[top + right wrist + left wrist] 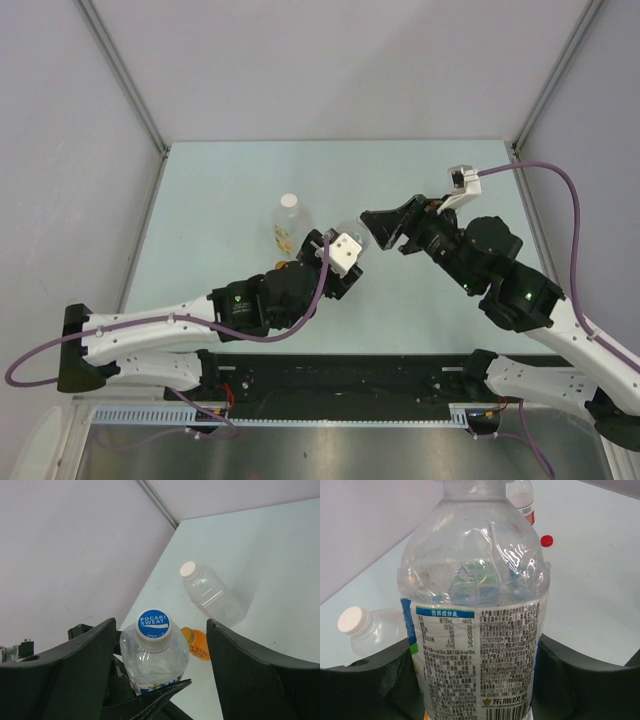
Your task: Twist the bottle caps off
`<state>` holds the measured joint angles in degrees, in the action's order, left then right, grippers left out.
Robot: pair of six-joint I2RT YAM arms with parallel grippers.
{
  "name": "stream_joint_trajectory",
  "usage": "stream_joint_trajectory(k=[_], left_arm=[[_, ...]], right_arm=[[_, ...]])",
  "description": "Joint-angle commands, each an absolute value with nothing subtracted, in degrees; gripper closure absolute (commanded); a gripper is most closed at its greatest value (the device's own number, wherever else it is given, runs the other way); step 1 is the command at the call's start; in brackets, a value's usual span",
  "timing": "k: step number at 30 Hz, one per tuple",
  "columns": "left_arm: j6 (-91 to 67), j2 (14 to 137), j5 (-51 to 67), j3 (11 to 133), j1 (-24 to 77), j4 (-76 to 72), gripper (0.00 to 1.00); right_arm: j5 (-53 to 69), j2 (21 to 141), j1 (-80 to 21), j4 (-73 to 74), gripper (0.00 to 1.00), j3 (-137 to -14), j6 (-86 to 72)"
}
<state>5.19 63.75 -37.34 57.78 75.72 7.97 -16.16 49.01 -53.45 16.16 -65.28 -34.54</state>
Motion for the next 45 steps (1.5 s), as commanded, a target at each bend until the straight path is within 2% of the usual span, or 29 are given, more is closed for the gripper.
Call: stream_joint_trajectory(k=[1,4,10,18,23,27,31,37,41,45], left_arm=[[6.6,62.8,-39.8,60.1,76.4,5.4,1.00],[6.5,62.6,-39.8,60.0,76.6,5.2,1.00],[6.6,62.2,-39.8,59.9,76.9,5.3,1.00],[6.8,62.2,-39.9,59.3,77.0,5.2,1.00],[6.9,62.0,-40.1,59.2,77.0,5.1,1.00],[6.9,62.0,-40.1,58.9,77.0,5.0,1.00],[6.9,62.2,-40.1,58.9,77.0,5.0,1.00],[6.9,62.4,-40.1,59.0,77.0,5.1,1.00],[6.8,62.5,-40.0,59.0,77.0,5.2,1.00],[6.6,62.7,-40.0,58.9,77.0,5.1,1.00]], right_arm=[[-18.7,49.8,-53.8,15.7,0.25,-66.8,-35.2],[-19.2,50.2,-53.8,15.6,0.28,-66.8,-35.1],[-18.0,51.2,-53.8,14.8,0.44,-66.8,-35.0],[-15.2,52.5,-53.8,13.8,0.46,-66.8,-35.1],[-15.3,52.4,-53.8,13.9,0.52,-66.8,-35.2],[-15.7,52.1,-53.8,14.2,0.51,-66.8,-35.2],[-16.0,51.7,-53.8,14.4,0.41,-66.8,-35.3],[-16.5,51.2,-53.8,14.6,0.42,-66.8,-35.1],[-16.6,50.8,-53.8,14.6,0.54,-66.8,-34.8],[-16.3,50.3,-54.0,14.2,0.80,-66.5,-34.5]])
